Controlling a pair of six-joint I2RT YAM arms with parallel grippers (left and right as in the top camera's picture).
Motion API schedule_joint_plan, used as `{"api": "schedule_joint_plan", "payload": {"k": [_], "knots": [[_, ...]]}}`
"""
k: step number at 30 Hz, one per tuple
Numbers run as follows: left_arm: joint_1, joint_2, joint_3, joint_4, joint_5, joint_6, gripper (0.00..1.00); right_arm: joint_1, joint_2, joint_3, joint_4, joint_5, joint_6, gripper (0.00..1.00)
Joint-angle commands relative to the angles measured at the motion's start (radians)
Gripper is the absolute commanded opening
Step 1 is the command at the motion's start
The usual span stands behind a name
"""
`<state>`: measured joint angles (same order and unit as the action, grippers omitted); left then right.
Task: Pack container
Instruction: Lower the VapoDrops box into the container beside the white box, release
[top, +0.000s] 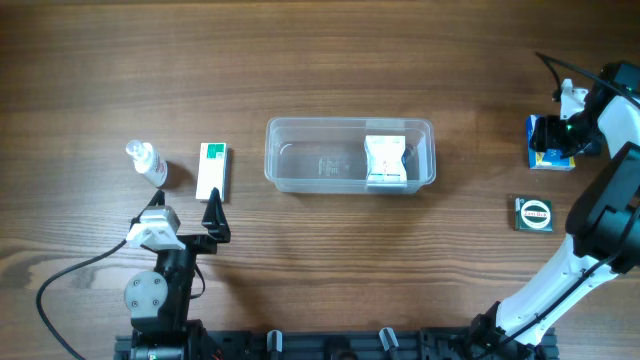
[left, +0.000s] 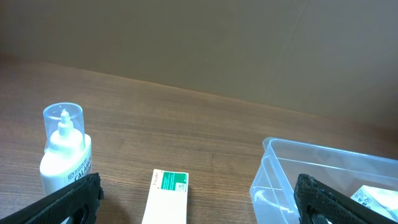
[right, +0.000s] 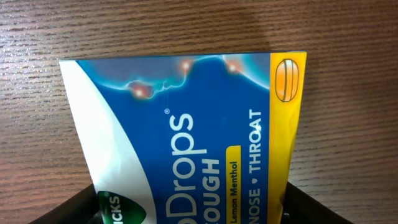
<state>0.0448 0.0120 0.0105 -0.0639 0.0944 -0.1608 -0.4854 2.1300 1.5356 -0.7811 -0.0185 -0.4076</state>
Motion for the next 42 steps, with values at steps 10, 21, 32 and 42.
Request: {"api": "schedule_joint_plan", "payload": {"k": [10,21,32,42], "knots": [[-0.002,-0.007,-0.005,-0.005,-0.002,0.019,1.00,0.064,-0.180,0.183,-0.306,-0.317,0.254,0.72],[-0.002,-0.007,-0.005,-0.005,-0.002,0.019,1.00,0.565,-0.407,0.156,-0.413,-0.201,0.547,0.72],[-0.002,-0.007,-0.005,-0.005,-0.003,0.019,1.00,0.769,-0.285,0.098,-0.420,-0.038,0.759,0.72],[-0.002,-0.007,-0.005,-0.005,-0.002,0.019,1.00,0.769,-0.267,0.042,-0.406,-0.042,0.748,0.72]]}}
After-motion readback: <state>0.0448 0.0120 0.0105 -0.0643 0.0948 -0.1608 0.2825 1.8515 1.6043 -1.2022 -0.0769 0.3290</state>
